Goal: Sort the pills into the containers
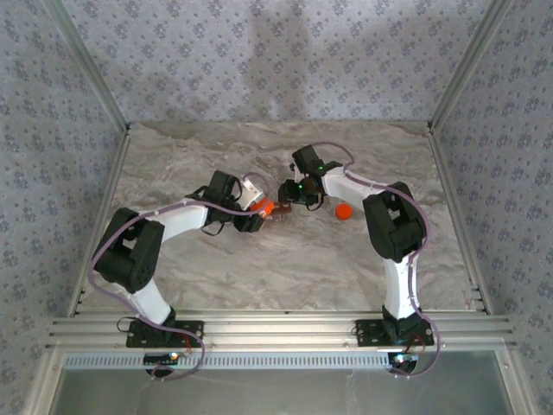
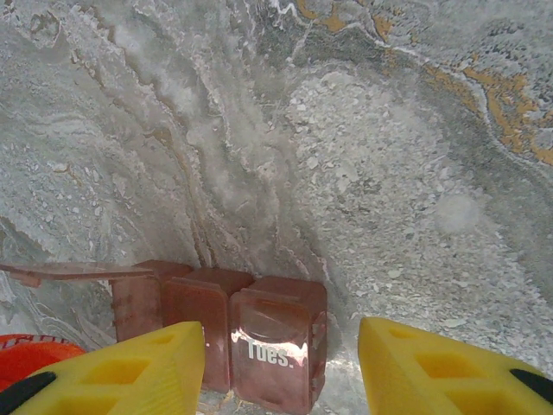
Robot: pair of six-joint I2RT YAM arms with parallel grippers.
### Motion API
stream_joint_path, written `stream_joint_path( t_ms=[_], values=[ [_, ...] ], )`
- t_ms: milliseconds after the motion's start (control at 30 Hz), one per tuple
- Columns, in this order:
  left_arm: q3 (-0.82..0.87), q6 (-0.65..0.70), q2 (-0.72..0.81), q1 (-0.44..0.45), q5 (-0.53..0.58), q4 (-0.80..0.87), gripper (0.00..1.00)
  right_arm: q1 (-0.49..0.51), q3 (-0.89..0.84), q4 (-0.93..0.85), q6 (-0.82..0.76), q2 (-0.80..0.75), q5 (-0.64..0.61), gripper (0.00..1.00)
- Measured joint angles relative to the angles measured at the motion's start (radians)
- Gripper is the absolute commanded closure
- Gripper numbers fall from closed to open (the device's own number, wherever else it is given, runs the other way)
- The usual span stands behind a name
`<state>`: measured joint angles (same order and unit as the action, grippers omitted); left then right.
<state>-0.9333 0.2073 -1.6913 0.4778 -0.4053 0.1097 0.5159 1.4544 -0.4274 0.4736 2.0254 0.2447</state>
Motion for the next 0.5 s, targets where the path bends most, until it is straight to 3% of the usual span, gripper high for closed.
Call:
stream_joint_path(
  t_ms=[500],
  values=[
    [0.0, -0.033, 0.0, 0.0, -0.002, 0.03, 1.0, 0.0, 0.0, 0.013, 0.0, 0.02, 0.007, 0.49]
  ],
)
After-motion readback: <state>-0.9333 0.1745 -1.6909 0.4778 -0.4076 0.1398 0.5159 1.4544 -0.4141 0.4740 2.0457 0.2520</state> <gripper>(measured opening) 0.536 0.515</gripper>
